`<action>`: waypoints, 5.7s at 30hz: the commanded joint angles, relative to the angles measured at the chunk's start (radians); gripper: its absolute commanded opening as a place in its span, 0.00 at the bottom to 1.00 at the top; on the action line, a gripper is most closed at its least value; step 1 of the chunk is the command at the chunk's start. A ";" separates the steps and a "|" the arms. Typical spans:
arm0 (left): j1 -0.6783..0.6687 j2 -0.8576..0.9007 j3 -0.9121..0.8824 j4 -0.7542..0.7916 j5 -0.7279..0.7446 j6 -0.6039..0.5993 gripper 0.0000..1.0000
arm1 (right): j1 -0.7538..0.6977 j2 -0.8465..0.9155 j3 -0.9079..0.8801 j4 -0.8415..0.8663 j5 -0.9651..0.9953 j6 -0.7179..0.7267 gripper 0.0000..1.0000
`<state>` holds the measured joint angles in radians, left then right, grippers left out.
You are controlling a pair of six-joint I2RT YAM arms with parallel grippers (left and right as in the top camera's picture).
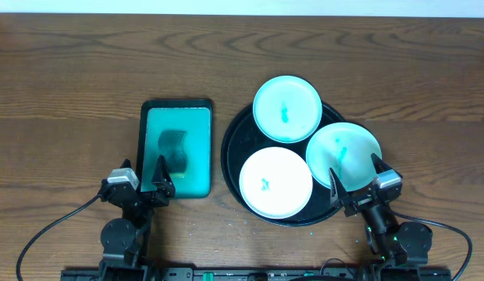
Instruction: Clean dirty plates on tray and stack at the side
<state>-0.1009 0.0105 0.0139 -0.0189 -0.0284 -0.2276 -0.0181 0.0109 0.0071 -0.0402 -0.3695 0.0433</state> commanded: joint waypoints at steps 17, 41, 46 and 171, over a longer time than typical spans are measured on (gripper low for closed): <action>0.005 0.177 0.294 -0.039 0.102 -0.035 0.81 | 0.012 0.133 0.294 -0.054 -0.071 -0.018 0.99; 0.004 1.118 1.072 -1.008 0.298 -0.039 0.82 | 0.203 1.313 1.062 -1.009 -0.010 0.138 0.37; 0.004 1.119 1.072 -1.009 0.281 -0.039 0.82 | 0.353 1.423 0.946 -0.937 0.072 0.259 0.40; -0.558 1.884 1.121 -0.584 0.059 -0.341 0.07 | 0.457 1.482 0.672 -0.438 0.388 0.540 0.01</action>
<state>-0.6888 1.8557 1.1461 -0.6380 0.0814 -0.5934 0.4408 1.4879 0.6834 -0.4667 -0.0616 0.5678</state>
